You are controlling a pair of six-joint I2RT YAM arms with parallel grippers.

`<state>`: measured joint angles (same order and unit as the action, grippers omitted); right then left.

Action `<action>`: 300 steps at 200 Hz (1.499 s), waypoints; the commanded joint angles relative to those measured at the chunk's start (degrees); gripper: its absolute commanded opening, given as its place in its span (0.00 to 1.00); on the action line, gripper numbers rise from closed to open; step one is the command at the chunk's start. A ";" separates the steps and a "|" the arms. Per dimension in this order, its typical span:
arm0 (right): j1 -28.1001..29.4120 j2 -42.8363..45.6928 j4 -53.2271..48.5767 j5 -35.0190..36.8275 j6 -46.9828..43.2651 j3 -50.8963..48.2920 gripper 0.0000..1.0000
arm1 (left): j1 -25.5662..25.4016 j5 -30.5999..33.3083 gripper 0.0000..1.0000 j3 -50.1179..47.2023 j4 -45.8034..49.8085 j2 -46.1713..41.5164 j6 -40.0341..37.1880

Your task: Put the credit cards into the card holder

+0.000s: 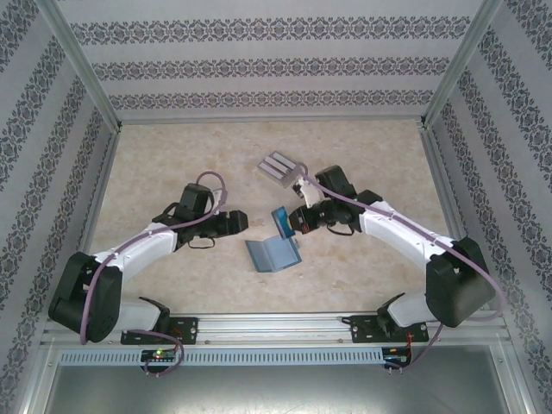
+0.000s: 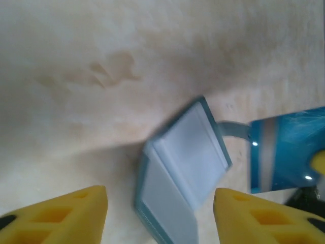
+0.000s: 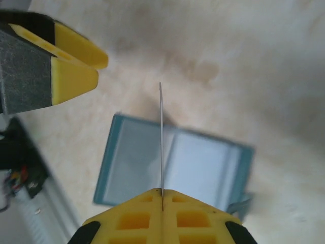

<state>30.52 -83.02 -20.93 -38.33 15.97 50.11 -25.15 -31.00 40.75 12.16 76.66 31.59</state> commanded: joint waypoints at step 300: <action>-2.88 -20.85 11.93 -20.37 7.14 -5.29 0.00 | -8.28 10.35 0.11 3.78 12.99 16.99 2.32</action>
<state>27.86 -102.87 -11.44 -57.17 22.55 45.45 -32.95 -25.43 45.17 25.56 91.35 32.95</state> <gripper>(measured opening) 0.066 0.110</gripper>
